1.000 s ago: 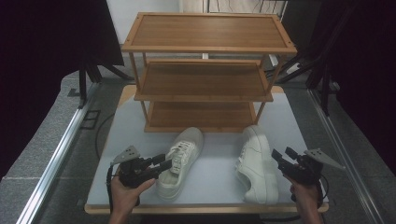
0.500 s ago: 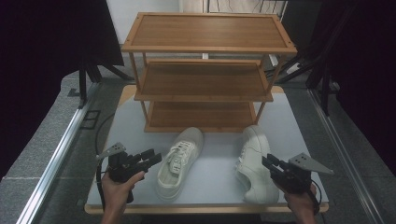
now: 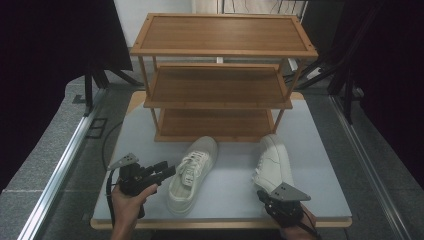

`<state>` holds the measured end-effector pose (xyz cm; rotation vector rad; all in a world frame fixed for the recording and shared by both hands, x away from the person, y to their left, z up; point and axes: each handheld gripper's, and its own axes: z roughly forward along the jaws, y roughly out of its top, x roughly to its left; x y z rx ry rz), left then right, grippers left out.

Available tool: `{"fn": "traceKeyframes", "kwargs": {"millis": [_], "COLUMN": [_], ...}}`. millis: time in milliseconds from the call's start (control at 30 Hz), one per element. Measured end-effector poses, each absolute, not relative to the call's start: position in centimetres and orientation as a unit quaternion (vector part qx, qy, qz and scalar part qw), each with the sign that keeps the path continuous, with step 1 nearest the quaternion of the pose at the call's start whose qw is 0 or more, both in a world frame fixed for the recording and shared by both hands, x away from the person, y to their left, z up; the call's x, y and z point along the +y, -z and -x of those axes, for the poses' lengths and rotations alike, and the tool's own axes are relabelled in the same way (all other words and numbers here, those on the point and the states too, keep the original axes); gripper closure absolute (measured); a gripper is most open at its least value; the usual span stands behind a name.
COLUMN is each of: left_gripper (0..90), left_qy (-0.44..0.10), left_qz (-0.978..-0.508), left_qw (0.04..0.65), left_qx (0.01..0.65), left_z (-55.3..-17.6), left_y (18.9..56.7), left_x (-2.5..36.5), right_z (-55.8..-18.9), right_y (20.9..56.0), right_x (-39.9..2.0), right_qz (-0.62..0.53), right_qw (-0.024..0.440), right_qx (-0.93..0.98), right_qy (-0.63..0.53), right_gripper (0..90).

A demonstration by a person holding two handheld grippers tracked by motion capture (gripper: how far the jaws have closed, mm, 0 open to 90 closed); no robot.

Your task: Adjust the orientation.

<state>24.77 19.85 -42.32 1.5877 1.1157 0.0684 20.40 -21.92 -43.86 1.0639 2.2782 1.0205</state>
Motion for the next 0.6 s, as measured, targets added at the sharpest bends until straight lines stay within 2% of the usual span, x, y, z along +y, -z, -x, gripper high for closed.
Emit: {"fn": "traceKeyframes", "kwargs": {"millis": [333,500,600], "left_gripper": [52.1,52.0,52.0], "left_qy": [-0.028,-0.026,-0.023], "left_qz": [-0.675,-0.674,-0.671], "left_qw": [0.561,0.559,0.558], "left_qx": [0.479,0.483,0.488], "left_z": [-24.5,-24.5,-24.4], "left_y": [42.5,42.7,42.9], "left_x": [19.9,20.0,20.1], "right_z": [-20.7,-20.9,-21.1], "right_y": [43.9,43.3,42.8], "right_x": [-23.0,-24.9,-26.2], "right_qz": [-0.389,-0.403,-0.414], "right_qw": [0.199,0.189,0.198], "right_qx": [0.815,0.797,0.786], "right_qy": [-0.381,-0.408,-0.415], "right_gripper": [89.5,89.6,89.5]}}
